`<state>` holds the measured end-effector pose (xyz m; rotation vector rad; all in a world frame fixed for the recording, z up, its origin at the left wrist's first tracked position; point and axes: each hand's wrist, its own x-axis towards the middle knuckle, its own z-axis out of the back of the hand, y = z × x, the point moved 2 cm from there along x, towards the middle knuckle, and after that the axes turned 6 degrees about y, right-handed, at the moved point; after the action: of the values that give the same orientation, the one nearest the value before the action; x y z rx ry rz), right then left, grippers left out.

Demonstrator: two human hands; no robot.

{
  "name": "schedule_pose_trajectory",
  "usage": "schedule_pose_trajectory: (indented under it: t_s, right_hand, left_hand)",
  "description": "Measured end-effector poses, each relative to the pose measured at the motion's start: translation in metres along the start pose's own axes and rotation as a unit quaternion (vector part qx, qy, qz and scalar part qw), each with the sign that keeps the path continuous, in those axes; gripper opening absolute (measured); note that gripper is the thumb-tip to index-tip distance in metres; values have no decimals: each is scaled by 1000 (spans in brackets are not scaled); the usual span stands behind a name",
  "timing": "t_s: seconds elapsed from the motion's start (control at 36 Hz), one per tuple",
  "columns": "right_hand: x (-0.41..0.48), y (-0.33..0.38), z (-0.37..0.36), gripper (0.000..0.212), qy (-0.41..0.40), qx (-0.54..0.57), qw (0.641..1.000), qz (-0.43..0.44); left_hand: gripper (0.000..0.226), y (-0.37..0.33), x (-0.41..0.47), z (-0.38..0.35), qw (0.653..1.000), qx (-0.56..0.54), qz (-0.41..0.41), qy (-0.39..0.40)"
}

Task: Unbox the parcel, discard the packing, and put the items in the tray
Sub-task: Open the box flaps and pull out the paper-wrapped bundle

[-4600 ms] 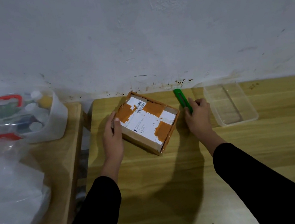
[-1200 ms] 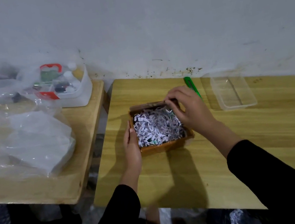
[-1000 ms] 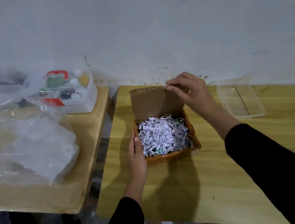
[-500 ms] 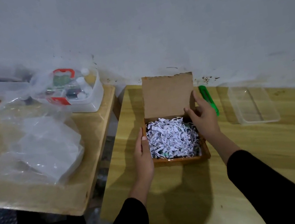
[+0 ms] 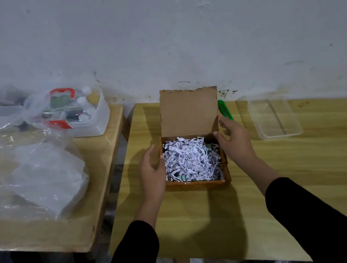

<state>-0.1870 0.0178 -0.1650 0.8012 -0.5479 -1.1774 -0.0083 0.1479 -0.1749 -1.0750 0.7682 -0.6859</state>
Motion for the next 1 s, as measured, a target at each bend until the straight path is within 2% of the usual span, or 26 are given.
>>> schedule_pose_trajectory:
  t_s: [0.03, 0.08, 0.14, 0.17, 0.22, 0.28, 0.31, 0.36, 0.44, 0.64, 0.75, 0.86, 1.0]
  right_hand:
    - [-5, 3, 4, 53, -8, -20, 1000, 14]
    - [-15, 13, 11, 52, -8, -48, 997, 59]
    - [-24, 24, 11, 55, 59, -74, 990, 107]
    - [-28, 26, 7, 60, 116, -99, 981, 123]
    - [-32, 26, -4, 78, 220, -159, 952, 143]
    - [-31, 21, -16, 95, 283, -218, 924, 139]
    - [-29, 19, -20, 100, 301, -238, 915, 125]
    - [-26, 15, -26, 105, 318, -263, 905, 105]
    - [-21, 14, -35, 108, 336, -294, 890, 90]
    - [-10, 6, -56, 110, 354, -335, 870, 73]
    - [-11, 7, -59, 103, 331, -339, 878, 75]
    - [-10, -1, -66, 98, 302, -330, 891, 82]
    - [-4, -3, -70, 90, 301, -323, 894, 73]
  left_hand:
    - [43, -4, 1, 2, 1000, 21, -19, 3]
    - [54, -14, 6, 2, 994, 75, -54, 59]
    - [69, -23, 13, 0, 974, 158, -81, 141]
    - [77, -26, 17, -2, 954, 215, -95, 188]
    - [97, -32, 23, -10, 886, 351, -116, 281]
    - [113, -34, 28, -19, 810, 465, -124, 336]
    - [117, -33, 31, -23, 783, 501, -120, 348]
    - [120, -31, 35, -29, 750, 541, -108, 365]
    - [124, -29, 40, -37, 718, 571, -91, 389]
    - [113, -19, 46, -46, 712, 572, -71, 400]
    - [97, -14, 48, -48, 704, 588, -107, 382]
    - [92, -9, 49, -47, 713, 580, -145, 365]
    - [91, -11, 51, -48, 724, 569, -140, 364]
